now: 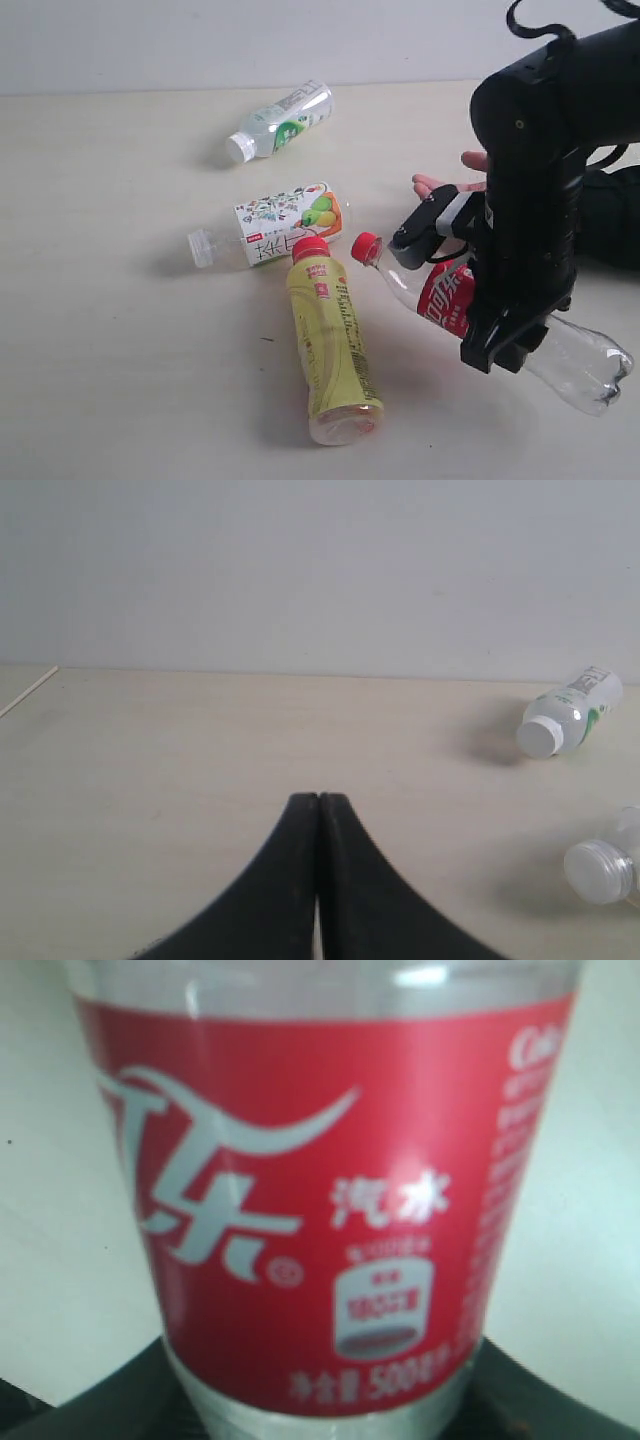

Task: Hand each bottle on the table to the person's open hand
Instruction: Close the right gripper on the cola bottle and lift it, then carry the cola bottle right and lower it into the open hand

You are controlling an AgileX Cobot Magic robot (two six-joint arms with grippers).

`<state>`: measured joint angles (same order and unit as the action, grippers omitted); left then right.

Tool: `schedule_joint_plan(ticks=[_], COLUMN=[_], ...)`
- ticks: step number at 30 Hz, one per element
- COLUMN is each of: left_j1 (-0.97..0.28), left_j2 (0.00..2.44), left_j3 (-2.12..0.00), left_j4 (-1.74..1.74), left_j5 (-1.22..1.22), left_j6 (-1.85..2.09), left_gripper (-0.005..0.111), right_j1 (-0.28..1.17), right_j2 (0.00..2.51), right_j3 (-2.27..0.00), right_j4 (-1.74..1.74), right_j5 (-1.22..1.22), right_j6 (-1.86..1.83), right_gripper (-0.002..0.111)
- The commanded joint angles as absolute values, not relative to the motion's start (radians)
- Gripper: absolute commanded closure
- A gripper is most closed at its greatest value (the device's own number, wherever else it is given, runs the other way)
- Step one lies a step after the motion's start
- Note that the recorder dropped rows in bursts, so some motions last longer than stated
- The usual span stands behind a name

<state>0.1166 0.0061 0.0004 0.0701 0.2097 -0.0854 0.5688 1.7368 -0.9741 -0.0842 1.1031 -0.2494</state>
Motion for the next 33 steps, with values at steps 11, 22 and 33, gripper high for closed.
schedule_joint_plan(ticks=[11,22,33], left_j1=[0.119,0.119,0.119], left_j2=[0.0,0.0,0.0], left_j3=[0.0,0.0,0.0], left_j4=[0.073,0.073,0.073], left_j5=[0.204,0.204,0.204], left_j6=[-0.083,-0.083,-0.083], left_gripper=[0.107,0.107,0.107], right_j1=[0.57,0.529,0.365], right_j2=[1.493,1.371,1.414], right_j3=[-0.975,-0.98,-1.099], right_j4=[-0.061,-0.275,-0.16], right_j5=[1.15,1.086,1.12], right_j6=[-0.219,0.012,0.012], right_gripper=[0.108,0.108,0.108])
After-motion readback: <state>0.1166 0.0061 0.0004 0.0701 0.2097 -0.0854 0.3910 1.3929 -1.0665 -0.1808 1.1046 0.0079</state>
